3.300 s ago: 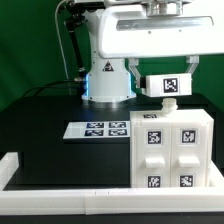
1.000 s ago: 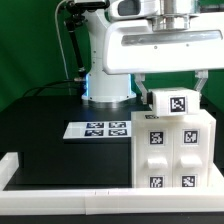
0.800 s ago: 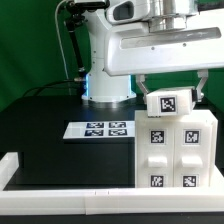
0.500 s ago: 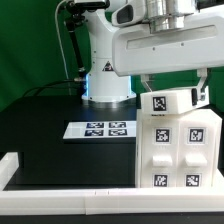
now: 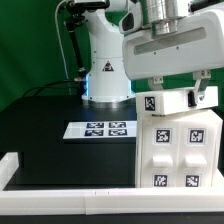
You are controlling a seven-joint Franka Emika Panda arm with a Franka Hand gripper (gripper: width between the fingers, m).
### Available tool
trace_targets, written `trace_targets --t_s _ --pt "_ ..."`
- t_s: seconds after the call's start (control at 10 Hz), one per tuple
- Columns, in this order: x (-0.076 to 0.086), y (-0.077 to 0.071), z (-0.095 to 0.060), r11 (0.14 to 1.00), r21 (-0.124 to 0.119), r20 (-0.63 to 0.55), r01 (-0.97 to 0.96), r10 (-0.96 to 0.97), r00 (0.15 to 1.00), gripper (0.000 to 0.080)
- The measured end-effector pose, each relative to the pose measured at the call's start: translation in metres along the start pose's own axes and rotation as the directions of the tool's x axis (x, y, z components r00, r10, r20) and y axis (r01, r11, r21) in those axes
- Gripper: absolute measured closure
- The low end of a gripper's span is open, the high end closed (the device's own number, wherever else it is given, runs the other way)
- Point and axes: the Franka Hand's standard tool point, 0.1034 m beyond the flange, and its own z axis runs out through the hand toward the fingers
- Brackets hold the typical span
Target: Assemble cabinet
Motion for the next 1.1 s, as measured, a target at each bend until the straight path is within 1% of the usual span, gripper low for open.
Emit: trace_targets --t_s 0.1,0.2,0.3,0.4,0.8,0.9,1.0,1.1 --pt "-0.0009 -0.0006 0.0000 0.996 0.005 0.007 -0.094 0.094 0.996 0.0251" --pt "-0.0042 -0.0005 -0.0010 0.967 0.006 0.017 -0.254 0.254 0.967 0.0251" --pt "-0.0065 0.0002 -0.0015 0.919 0.012 0.026 -0.393 0.393 0.919 0.0251" --pt "-0.0057 0.0012 -0.0011 0.874 0.011 0.034 -0.486 0.486 0.873 0.0251" --pt "-0.0063 0.0015 -0.0007 0.690 -0.004 0.071 -0.724 0.723 0.688 0.0251" --pt "-0.0066 0.0015 -0.0006 0.636 -0.010 0.080 -0.772 0.770 0.633 0.0251" --pt "-0.0070 0.0017 -0.0005 0.559 -0.021 0.093 -0.829 0.826 0.556 0.0251" --pt "-0.0089 0.0006 -0.0002 0.526 -0.025 0.098 -0.850 0.848 0.521 0.0251"
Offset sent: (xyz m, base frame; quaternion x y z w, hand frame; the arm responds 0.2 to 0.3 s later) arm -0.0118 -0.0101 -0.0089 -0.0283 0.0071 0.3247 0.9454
